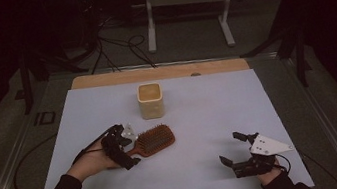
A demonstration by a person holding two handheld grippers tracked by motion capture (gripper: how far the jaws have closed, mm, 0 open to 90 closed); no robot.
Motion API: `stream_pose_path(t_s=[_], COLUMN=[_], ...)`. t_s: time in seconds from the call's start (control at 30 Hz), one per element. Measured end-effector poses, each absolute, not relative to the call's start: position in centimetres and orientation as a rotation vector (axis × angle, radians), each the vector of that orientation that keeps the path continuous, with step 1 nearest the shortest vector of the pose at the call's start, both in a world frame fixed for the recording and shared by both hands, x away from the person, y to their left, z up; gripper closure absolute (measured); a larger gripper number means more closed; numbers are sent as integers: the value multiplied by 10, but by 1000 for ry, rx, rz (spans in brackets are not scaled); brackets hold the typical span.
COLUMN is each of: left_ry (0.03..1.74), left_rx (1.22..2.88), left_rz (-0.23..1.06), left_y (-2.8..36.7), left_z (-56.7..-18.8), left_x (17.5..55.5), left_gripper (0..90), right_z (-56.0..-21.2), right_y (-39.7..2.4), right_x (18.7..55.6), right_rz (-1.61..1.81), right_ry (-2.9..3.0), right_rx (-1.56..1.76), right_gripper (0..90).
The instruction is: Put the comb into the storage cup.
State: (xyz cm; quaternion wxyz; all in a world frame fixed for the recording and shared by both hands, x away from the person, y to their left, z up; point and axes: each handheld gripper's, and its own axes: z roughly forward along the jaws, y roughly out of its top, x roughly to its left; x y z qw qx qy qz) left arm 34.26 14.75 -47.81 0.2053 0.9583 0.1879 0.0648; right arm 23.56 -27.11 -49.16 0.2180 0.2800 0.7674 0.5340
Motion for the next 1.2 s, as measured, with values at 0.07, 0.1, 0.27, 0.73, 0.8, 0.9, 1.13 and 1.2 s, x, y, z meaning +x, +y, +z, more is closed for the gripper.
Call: stream_pose_path(t_s=[0.07,0.1,0.27,0.73,0.8,0.9,1.13,1.2], left_ry=[522,517,521,590,591,603,600,605], left_rx=[2689,2701,2742,2815,2819,2817,2842,2848], left_rz=[171,171,181,135,126,111,77,61], left_y=[146,146,142,136,136,136,133,132], left_z=[-479,-480,-483,-488,-488,-488,-490,-490], left_x=[345,345,349,357,358,359,363,364], left_gripper=[148,157,193,393,397,429,524,543], right_z=[-492,-492,-492,-491,-491,-491,-491,-491], right_y=[-271,-271,-271,-271,-271,-271,-271,-271], right_x=[236,236,235,235,235,235,235,235], right_rz=[1479,1479,1481,1484,1485,1488,1484,1486], right_ry=[2126,2126,2125,2125,2124,2120,2125,2124], right_rx=[773,773,775,774,774,772,773,776], right_gripper=[85,84,85,85,85,85,85,85])
